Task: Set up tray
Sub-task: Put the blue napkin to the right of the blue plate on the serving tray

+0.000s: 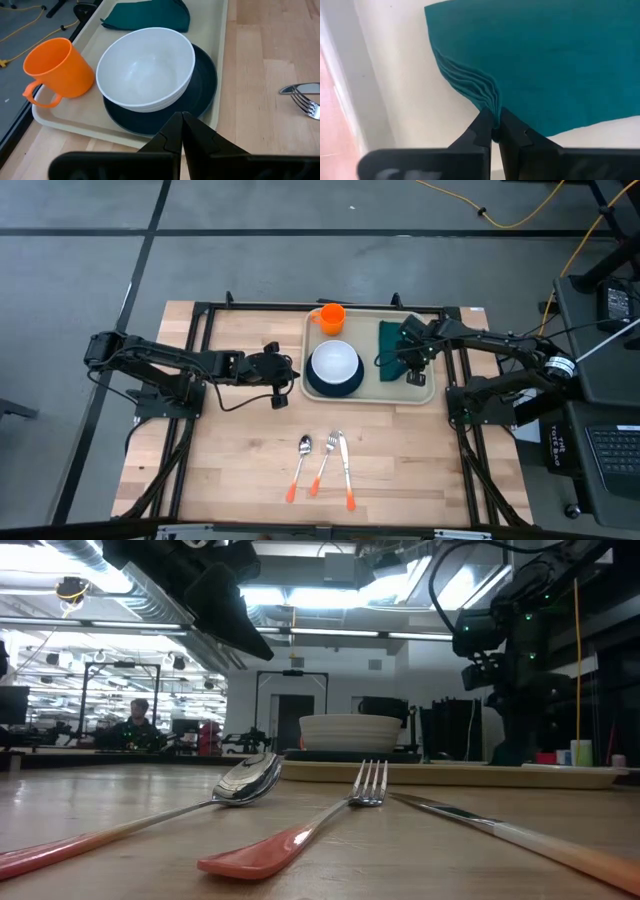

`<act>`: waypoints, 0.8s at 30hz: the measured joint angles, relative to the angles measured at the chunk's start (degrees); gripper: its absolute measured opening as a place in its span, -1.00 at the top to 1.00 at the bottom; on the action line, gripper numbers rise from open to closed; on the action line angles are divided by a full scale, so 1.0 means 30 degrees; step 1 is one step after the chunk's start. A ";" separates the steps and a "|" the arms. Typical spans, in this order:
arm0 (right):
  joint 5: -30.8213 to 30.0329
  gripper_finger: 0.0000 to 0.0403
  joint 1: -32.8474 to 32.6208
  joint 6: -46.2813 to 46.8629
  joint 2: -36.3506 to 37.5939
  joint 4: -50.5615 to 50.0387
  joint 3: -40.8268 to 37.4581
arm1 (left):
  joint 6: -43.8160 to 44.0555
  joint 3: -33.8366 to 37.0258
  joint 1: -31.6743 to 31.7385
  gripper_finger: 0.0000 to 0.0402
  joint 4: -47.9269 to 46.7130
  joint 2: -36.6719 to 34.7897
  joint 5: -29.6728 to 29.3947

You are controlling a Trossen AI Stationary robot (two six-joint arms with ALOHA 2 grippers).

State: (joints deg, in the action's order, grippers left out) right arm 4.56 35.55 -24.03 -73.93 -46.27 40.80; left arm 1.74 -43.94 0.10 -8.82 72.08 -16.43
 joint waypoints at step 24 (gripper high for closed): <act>0.0012 0.59 -0.0007 0.0642 0.0015 0.0027 0.0000 | 0.0000 0.0000 0.0000 0.97 0.0000 0.0000 0.0007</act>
State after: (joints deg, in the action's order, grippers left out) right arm 4.60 35.53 -22.11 -73.89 -46.19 40.80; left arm 1.74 -43.94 0.10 -8.82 72.08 -16.40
